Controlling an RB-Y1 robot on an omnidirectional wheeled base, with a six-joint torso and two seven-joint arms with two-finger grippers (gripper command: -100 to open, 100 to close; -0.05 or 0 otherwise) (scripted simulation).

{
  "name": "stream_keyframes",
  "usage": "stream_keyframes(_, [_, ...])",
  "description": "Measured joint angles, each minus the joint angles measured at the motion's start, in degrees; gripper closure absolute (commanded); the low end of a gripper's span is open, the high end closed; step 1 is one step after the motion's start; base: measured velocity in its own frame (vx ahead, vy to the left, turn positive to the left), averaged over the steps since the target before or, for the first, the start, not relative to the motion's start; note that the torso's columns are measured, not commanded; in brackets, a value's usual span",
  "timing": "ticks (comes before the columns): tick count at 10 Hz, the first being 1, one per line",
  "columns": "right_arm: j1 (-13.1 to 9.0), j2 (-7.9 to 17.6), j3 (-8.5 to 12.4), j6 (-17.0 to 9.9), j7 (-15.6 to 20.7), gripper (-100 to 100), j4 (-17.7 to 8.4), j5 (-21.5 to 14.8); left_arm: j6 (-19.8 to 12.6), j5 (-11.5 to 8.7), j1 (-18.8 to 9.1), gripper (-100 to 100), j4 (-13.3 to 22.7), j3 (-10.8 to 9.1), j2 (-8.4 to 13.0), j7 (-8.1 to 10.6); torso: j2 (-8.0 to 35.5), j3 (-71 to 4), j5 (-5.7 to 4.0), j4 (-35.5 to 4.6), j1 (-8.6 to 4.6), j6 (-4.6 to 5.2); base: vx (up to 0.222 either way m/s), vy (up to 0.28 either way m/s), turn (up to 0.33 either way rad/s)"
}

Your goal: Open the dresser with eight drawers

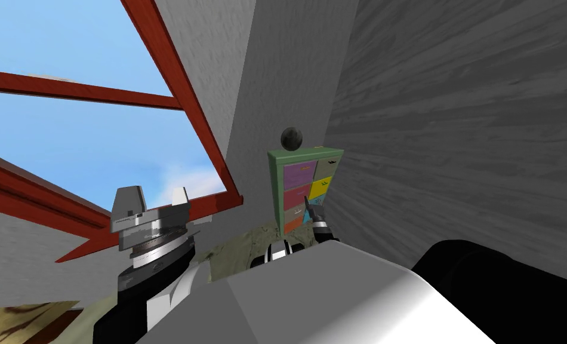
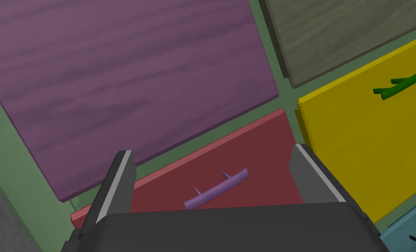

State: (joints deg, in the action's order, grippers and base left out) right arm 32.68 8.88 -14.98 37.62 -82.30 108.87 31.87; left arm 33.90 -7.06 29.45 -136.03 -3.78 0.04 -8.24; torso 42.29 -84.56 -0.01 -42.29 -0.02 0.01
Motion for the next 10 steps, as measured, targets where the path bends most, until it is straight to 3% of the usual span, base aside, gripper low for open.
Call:
stream_keyframes(2, [0.17, 0.05, -0.85, 0.91, -3.37, -100, -1.2, 1.26, 0.0, 0.0, 0.01, 0, 0.0, 0.0, 0.0, 0.0, -0.02, -0.02, 0.0, 0.01, 0.0, 0.03, 0.026, -0.03, 0.023])
stream_keyframes(10, [0.2, 0.03, -3.39, 2.76, -15.85, -100, -4.87, 5.72, 0.0, 0.0, 0.0, 0, 0.0, 0.0, 0.0, 0.0, 0.01, 0.01, 0.01, 0.0, 0.03, -0.02, 0.03, -0.039, 0.153])
